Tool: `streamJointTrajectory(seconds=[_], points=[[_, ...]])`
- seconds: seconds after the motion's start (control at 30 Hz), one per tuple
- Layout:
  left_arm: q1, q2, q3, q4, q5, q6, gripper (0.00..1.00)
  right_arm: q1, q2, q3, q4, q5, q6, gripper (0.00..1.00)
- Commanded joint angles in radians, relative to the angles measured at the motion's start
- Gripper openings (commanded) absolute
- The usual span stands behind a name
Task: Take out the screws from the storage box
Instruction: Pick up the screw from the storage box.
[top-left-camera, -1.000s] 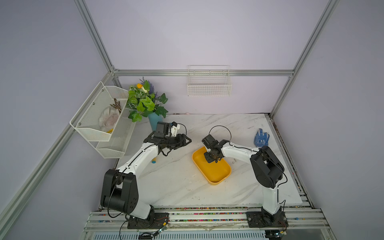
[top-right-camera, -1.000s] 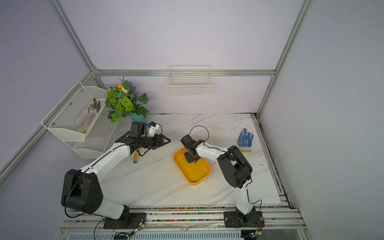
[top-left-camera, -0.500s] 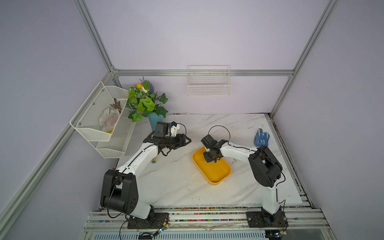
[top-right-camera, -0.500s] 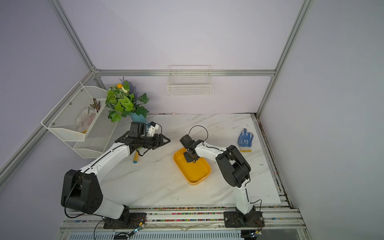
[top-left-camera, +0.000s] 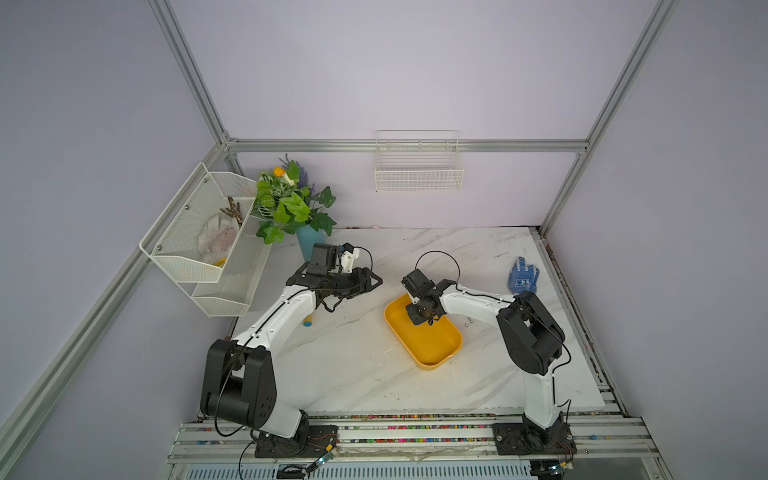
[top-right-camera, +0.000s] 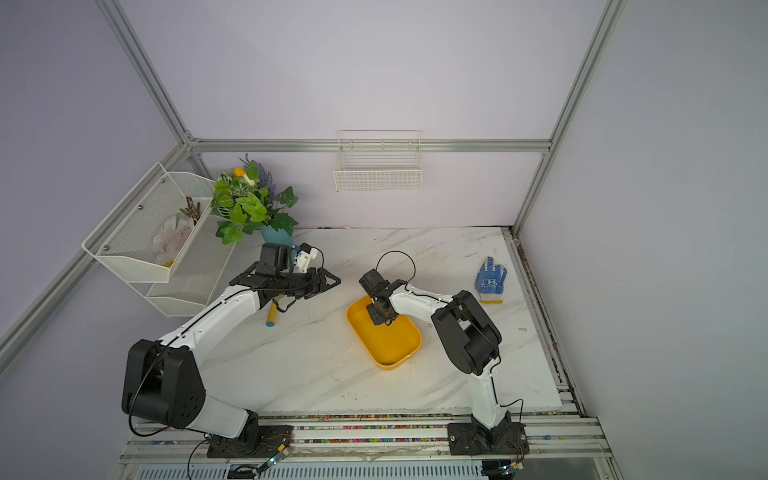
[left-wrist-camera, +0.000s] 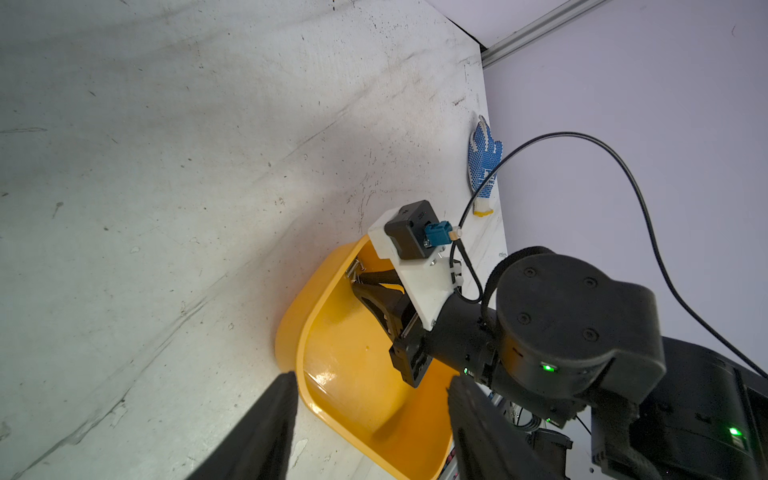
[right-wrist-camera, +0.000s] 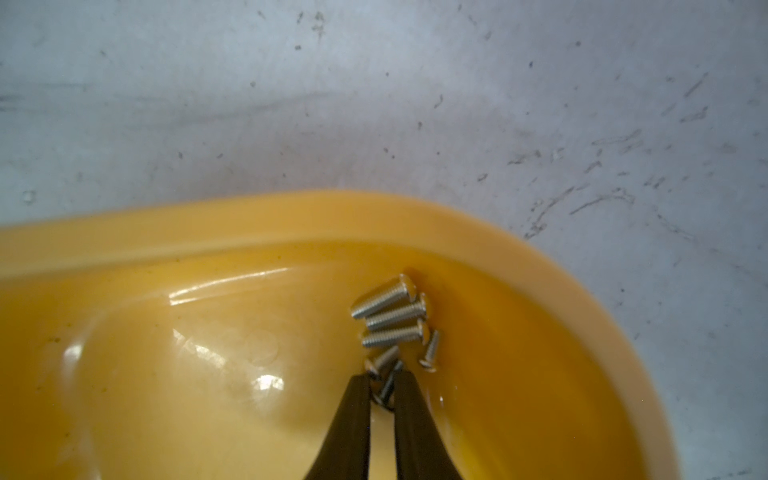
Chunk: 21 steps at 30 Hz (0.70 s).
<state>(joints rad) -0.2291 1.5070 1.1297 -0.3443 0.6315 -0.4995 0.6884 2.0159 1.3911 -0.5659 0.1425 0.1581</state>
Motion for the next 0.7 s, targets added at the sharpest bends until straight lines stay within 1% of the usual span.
streamJointTrajectory(seconds=[0.0,0.13,0.37,0.47,0.6,0.67], points=[[0.005,-0.027,-0.045,-0.002,0.013,0.012,0.62,0.005,0.022,-0.029,-0.017,-0.002,-0.006,0.14],[0.005,-0.007,-0.021,-0.018,0.024,0.021,0.62,0.005,0.011,-0.028,-0.019,-0.006,-0.003,0.11],[0.005,-0.013,-0.019,-0.007,0.027,0.009,0.63,0.006,-0.015,-0.031,-0.025,-0.015,-0.009,0.08],[0.005,-0.014,-0.019,-0.005,0.026,0.009,0.62,0.005,-0.019,-0.033,-0.025,-0.013,-0.012,0.04],[0.005,-0.003,-0.011,-0.006,0.029,0.007,0.62,0.005,-0.020,-0.033,-0.026,-0.012,-0.012,0.03],[0.005,0.002,-0.001,-0.011,0.032,0.009,0.62,0.005,-0.022,-0.033,-0.027,-0.010,-0.011,0.01]])
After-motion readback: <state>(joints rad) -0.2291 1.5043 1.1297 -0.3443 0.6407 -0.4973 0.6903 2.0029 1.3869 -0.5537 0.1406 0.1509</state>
